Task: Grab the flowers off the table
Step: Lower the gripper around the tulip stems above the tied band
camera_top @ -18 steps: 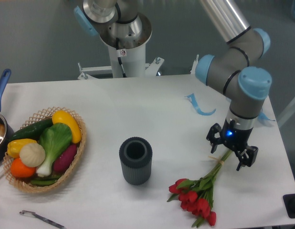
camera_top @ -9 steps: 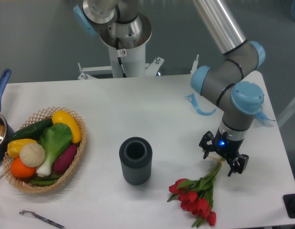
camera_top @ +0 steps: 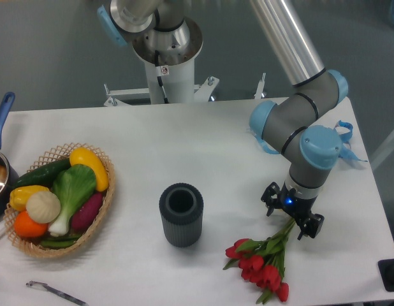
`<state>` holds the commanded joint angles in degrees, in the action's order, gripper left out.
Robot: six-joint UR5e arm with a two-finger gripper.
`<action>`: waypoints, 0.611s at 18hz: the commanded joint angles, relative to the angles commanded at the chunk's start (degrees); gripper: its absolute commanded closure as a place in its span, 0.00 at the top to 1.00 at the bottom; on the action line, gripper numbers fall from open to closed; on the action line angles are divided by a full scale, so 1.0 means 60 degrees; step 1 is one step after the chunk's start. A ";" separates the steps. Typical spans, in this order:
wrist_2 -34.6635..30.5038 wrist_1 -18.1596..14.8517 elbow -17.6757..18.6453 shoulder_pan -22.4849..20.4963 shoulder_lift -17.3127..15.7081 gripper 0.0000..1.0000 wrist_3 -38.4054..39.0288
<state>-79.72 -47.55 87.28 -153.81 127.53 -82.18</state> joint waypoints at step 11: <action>-0.0015 0.0161 0.0058 0.0132 0.0044 0.73 0.0059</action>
<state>-79.80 -46.58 87.63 -153.02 127.79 -81.83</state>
